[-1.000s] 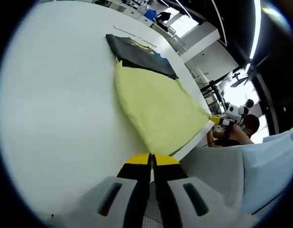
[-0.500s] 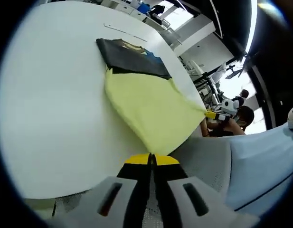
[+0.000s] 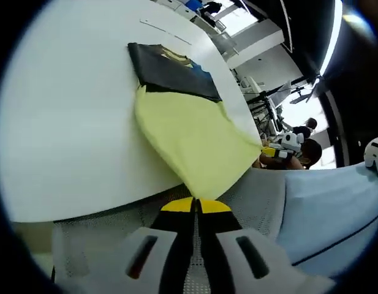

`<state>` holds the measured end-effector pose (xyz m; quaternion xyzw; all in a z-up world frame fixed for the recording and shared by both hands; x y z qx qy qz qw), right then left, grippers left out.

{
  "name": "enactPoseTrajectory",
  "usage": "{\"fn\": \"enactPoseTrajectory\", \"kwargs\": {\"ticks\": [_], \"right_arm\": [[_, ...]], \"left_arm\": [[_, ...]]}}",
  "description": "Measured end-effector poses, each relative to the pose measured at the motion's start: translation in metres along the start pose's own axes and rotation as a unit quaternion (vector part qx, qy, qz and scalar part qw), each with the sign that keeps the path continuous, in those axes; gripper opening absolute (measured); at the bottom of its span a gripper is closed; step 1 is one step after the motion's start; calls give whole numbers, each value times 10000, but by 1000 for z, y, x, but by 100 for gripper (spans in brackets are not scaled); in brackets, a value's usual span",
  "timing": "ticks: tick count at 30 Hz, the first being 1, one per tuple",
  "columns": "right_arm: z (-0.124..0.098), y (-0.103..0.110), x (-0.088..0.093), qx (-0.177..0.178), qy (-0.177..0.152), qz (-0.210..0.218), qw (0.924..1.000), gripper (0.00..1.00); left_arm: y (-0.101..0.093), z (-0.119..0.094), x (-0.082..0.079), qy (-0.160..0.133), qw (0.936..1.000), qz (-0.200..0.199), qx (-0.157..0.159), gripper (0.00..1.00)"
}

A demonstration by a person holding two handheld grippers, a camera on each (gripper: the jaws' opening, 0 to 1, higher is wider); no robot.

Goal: Fold the garment on the visible template until the final outline fits inside the template.

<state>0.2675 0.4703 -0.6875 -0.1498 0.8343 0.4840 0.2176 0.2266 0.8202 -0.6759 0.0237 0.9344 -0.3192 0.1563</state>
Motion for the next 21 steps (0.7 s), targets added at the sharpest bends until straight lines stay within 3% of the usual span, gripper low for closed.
{"fn": "enactPoseTrajectory", "kwargs": {"ticks": [5, 9, 14, 18, 21], "right_arm": [[-2, -2, 4, -15, -21, 136, 9999, 0], [0, 1, -3, -51, -100, 146, 9998, 0], [2, 6, -32, -164, -399, 71, 9990, 0], [4, -7, -65, -216, -578, -25, 9981, 0], [8, -2, -90, -318, -765, -73, 9965, 0]], "left_arm": [[-2, 2, 10, 50, 9999, -86, 27, 0], [-2, 0, -2, -60, 10000, -48, -4, 0], [0, -5, -36, -467, 9989, 66, -28, 0], [-1, -9, -65, -735, 9972, 159, -25, 0], [-1, -11, -91, -932, 9953, 271, -43, 0]]}}
Point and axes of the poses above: the point that each gripper's makers call its tool centre point, and the gripper's own axes: z roughly forward along the fingers, y roughly to its left, x roughly out of its underside, the point moved 1 cm from there along -z, roughly backward along the fingers, and after that the axes turned 10 degrees about -x, right-handed, at the moved point
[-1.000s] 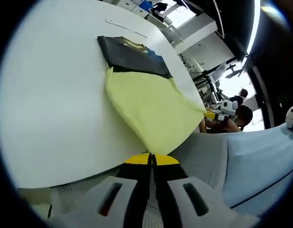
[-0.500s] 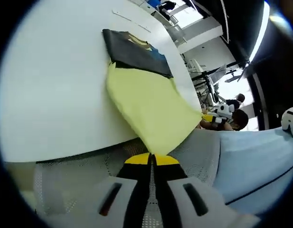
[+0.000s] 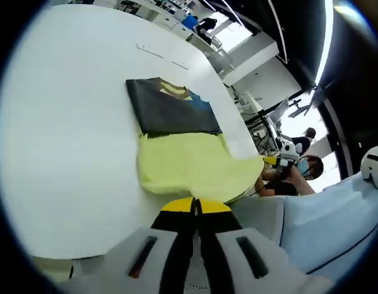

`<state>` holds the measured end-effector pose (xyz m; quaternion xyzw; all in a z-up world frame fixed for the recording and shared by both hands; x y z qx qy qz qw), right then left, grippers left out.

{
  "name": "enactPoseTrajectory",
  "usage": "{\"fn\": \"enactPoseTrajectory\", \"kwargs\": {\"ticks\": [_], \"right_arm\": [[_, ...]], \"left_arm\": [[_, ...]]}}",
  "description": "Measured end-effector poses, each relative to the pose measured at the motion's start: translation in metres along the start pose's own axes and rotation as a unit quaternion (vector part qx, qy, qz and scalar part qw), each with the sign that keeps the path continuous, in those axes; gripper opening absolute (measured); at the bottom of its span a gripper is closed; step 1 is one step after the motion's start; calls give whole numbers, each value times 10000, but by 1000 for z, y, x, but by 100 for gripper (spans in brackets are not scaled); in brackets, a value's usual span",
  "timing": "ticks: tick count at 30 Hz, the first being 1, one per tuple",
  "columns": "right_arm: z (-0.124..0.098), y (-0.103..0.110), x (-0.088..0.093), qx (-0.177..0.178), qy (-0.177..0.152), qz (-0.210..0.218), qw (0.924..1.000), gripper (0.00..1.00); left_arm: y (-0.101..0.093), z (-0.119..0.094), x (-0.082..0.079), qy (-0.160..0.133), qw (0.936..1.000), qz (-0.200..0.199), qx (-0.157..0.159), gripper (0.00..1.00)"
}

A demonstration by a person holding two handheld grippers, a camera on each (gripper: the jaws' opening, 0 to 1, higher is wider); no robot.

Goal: Fold the garment on the visible template until the final outline fits inside the template.

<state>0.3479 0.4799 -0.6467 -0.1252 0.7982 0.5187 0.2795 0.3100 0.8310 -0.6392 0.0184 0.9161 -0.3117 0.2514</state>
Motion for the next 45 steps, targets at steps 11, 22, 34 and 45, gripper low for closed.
{"fn": "enactPoseTrajectory", "kwargs": {"ticks": [11, 22, 34, 45], "right_arm": [[35, -4, -99, -8, -464, -455, 9979, 0], [72, -50, -161, 213, -541, -567, 9967, 0], [113, -111, -195, 646, -403, -476, 9960, 0], [132, -163, -179, 1001, -19, -113, 9949, 0]], "left_arm": [[9, 24, -110, -901, 9957, -74, 186, 0], [48, 61, -166, -1273, 9914, -284, -130, 0], [92, 110, -196, -1279, 9880, -772, -400, 0], [121, 144, -187, -920, 9888, -955, -682, 0]]}}
Point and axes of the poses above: the point that each gripper's makers call its tool centre point, and the gripper's own axes: z roughly forward along the fingers, y roughly to its left, x roughly out of its underside, the point moved 1 cm from there along -z, roughly backward along the fingers, and after that the axes turned 10 degrees about -x, right-handed, at the moved point
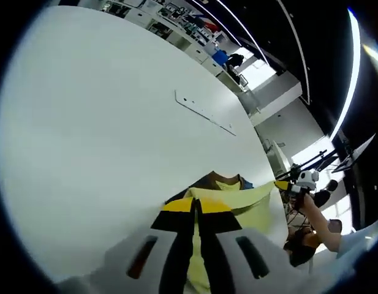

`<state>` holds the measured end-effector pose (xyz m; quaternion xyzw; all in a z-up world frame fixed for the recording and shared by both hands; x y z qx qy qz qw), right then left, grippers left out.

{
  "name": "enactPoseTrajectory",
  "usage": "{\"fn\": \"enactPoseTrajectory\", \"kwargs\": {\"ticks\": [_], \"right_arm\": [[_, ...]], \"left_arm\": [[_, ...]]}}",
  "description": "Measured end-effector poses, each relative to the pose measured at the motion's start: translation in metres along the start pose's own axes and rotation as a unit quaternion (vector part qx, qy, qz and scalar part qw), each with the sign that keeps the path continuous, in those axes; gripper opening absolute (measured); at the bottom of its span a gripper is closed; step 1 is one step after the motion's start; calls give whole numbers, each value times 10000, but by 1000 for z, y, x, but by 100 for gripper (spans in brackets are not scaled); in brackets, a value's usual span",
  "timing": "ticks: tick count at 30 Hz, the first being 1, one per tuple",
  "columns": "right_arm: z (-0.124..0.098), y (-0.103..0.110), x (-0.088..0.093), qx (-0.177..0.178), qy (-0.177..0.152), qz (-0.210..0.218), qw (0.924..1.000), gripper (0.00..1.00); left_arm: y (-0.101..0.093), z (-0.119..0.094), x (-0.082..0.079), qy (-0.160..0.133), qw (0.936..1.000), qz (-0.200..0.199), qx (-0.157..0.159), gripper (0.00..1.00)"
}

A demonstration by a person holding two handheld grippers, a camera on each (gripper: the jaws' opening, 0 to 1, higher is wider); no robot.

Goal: Fold the garment on the visible template until the final outline fits inside the template.

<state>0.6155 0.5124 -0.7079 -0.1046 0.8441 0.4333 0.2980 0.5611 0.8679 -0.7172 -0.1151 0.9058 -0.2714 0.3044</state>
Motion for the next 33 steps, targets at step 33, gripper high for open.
{"fn": "enactPoseTrajectory", "kwargs": {"ticks": [33], "right_arm": [[-9, -2, 20, 131, 245, -2253, 9739, 21]], "left_arm": [[14, -9, 17, -194, 9914, 1274, -224, 12]]}}
Point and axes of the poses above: the point that each gripper's makers call its tool centre point, and the gripper's own axes: z roughly forward along the fingers, y roughly to its left, x roughly out of its underside, the point moved 1 cm from there along -z, roughly backward along the fingers, and after that the axes turned 10 degrees about -x, right-handed, at the moved point
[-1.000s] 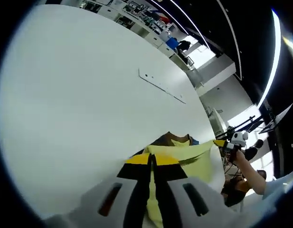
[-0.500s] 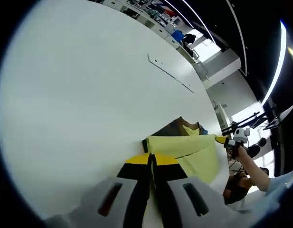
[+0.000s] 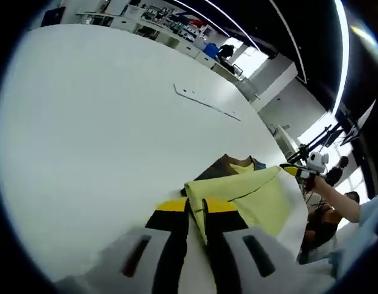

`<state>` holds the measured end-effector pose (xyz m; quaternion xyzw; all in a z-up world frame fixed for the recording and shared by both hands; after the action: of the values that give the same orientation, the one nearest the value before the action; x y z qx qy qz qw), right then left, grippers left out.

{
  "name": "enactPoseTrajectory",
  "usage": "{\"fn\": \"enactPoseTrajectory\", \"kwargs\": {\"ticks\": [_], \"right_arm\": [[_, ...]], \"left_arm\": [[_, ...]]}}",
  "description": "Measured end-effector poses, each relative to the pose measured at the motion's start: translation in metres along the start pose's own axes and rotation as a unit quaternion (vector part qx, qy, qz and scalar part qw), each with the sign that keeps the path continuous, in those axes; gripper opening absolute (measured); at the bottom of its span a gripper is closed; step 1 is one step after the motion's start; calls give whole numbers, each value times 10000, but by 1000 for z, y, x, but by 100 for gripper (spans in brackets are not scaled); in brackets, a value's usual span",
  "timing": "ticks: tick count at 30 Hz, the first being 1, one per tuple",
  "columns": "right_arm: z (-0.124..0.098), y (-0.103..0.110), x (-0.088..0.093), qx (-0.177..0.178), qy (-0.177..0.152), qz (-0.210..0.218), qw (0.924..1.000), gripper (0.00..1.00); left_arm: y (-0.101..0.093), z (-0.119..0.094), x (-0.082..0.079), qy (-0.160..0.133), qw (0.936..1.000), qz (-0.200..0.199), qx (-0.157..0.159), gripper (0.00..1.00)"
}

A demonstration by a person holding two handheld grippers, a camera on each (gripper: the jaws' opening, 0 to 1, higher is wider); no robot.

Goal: Fold the garment on the visible template until the final outline fits inside the template.

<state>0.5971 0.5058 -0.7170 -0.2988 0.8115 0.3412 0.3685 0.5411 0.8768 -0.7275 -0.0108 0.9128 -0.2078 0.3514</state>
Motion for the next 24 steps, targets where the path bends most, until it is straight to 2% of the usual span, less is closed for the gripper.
{"fn": "enactPoseTrajectory", "kwargs": {"ticks": [2, 5, 6, 13, 20, 24], "right_arm": [[-1, 2, 2, 33, 107, -173, 9998, 18], [3, 12, 6, -257, 67, 112, 9996, 19], [4, 10, 7, -219, 81, 91, 9997, 19], [11, 8, 17, -229, 170, 288, 9992, 18], [7, 4, 23, -173, 224, 389, 9988, 18], [4, 1, 19, -144, 168, 479, 9986, 18]], "left_arm": [[0, 0, 3, 72, 9999, 105, -26, 13], [-8, 1, 7, 161, 9996, -22, 221, 8], [-10, 4, 8, 187, 9994, -147, 269, 7], [-10, 18, 15, 387, 9987, -208, 266, 11], [-9, 18, 16, 476, 9972, -455, 364, 10], [-10, 18, 14, 449, 9973, -449, 364, 11]]}}
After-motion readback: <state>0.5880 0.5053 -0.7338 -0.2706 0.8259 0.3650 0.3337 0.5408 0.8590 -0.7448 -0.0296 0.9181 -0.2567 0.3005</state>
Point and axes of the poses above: the point that each gripper's makers call its tool centre point, and the gripper's own axes: z roughly forward along the fingers, y roughly to its left, x roughly out of its underside, the point moved 1 cm from there along -z, roughly backward along the fingers, and after that the axes turned 10 degrees about -x, right-handed, at the moved point
